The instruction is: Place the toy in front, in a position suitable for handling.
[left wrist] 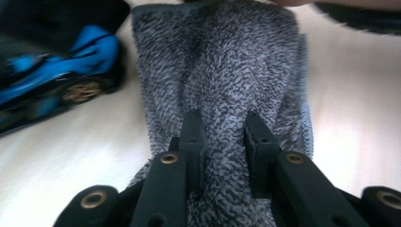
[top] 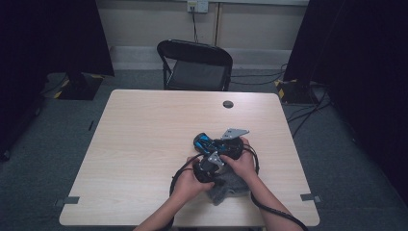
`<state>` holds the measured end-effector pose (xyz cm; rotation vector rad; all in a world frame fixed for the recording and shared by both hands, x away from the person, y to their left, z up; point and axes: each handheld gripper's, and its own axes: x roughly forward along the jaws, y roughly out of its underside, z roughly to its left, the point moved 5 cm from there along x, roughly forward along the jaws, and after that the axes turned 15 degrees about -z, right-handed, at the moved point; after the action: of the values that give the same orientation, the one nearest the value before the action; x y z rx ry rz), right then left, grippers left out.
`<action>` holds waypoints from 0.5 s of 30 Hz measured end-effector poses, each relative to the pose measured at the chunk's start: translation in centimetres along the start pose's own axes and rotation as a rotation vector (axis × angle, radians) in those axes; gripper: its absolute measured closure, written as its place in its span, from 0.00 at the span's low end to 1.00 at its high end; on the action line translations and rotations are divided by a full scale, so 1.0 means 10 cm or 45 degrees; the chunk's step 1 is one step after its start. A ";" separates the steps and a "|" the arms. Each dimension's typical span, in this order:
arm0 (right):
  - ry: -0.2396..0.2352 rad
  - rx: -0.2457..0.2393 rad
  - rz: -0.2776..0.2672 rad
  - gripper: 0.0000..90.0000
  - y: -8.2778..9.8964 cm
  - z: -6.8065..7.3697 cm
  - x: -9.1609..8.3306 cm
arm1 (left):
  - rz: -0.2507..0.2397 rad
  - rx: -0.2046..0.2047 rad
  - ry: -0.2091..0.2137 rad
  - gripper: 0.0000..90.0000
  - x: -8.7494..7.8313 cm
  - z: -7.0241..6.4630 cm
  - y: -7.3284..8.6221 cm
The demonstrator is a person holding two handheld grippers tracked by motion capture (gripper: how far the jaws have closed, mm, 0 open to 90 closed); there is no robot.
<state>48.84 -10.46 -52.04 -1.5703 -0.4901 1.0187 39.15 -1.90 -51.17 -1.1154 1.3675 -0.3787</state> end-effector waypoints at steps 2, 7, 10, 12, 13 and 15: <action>0.000 0.000 0.001 0.57 0.00 0.00 0.00 | 0.006 0.001 -0.043 0.81 -0.01 0.09 0.00; 0.001 0.000 -0.001 0.57 0.00 0.00 0.00 | 0.000 -0.038 -0.116 0.81 -0.10 0.29 0.01; 0.000 -0.002 -0.003 0.57 0.00 0.00 0.00 | -0.009 -0.051 -0.140 0.81 -0.14 0.38 0.02; -0.001 0.000 -0.003 0.57 0.00 0.00 0.00 | -0.013 -0.063 -0.155 0.81 -0.16 0.42 0.03; 0.002 0.003 -0.003 0.57 0.00 0.00 0.00 | -0.015 -0.062 -0.169 0.81 -0.17 0.45 0.02; 0.003 0.002 -0.003 0.57 0.00 0.00 0.00 | -0.011 -0.058 -0.187 0.81 -0.19 0.47 0.02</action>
<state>48.83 -10.45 -52.06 -1.5688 -0.4893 1.0156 42.87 1.61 -51.10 -1.1643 1.2477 -0.2675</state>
